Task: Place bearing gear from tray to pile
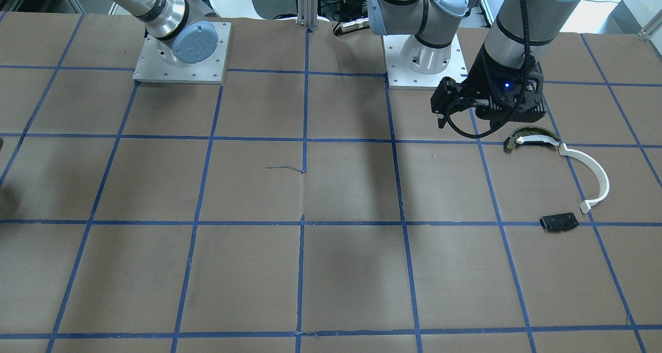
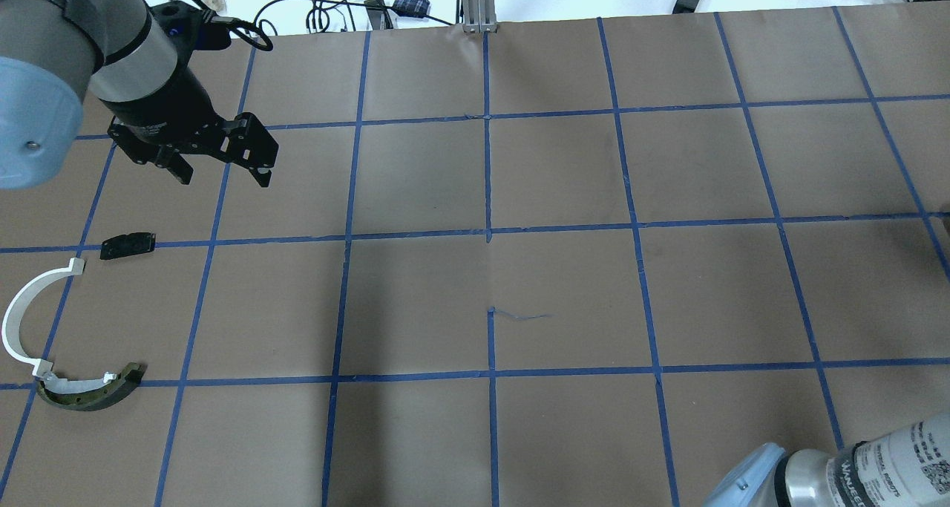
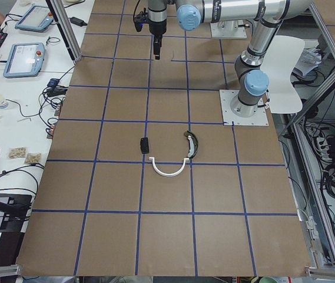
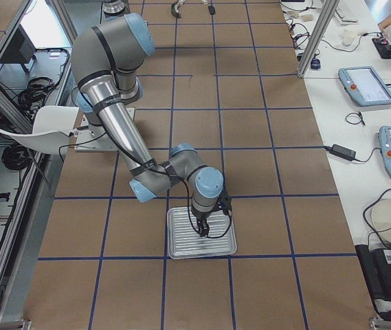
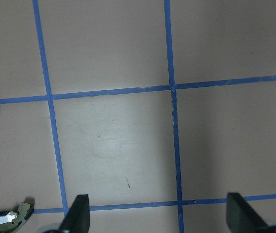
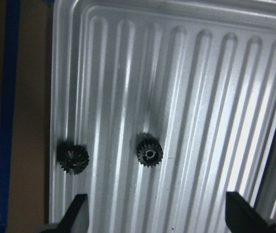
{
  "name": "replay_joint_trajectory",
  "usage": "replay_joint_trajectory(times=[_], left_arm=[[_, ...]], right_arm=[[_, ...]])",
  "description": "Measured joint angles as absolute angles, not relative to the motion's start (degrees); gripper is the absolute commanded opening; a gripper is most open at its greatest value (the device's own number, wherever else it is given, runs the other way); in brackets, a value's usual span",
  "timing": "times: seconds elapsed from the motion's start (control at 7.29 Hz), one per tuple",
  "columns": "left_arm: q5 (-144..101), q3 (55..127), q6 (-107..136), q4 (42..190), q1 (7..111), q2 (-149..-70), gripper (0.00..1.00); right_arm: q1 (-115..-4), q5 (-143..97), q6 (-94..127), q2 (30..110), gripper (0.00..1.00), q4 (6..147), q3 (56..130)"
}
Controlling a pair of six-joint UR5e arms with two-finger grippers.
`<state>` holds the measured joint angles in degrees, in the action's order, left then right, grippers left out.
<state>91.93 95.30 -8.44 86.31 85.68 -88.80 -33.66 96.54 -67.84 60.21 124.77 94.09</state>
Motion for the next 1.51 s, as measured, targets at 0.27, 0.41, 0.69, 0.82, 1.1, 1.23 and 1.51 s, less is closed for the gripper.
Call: replay_joint_trajectory(times=[0.27, 0.41, 0.69, 0.82, 1.1, 1.23, 1.51], left_arm=[[91.93, 95.33, -8.50, 86.31, 85.62, -88.85, 1.00], [91.93, 95.35, -8.51, 86.31, 85.62, -88.85, 1.00], [91.95, 95.36, -8.52, 86.31, 85.63, -88.86, 1.00], [91.97, 95.36, -8.52, 86.31, 85.62, -88.86, 1.00], [91.99, 95.32, -8.58, 86.31, 85.52, -88.81, 1.00], [92.01, 95.31, -8.60, 86.31, 85.48, -88.78, 1.00], [92.02, 95.35, -8.61, 86.31, 85.44, -88.82, 1.00]], right_arm=[[-33.59, 96.11, -68.19, 58.67, 0.92, 125.08, 94.16], [-33.58, 96.00, -68.49, 57.59, 0.87, 125.60, 93.80], [-33.57, 94.71, -69.60, 56.72, 0.70, 127.10, 93.56], [-33.57, 94.20, -69.98, 56.63, 0.56, 127.32, 93.55], [-33.58, 93.91, -70.37, 56.51, 0.48, 127.43, 93.64], [-33.58, 93.90, -70.58, 56.47, 0.36, 127.39, 93.69], [-33.58, 93.94, -70.82, 56.45, 0.12, 127.29, 93.70]])
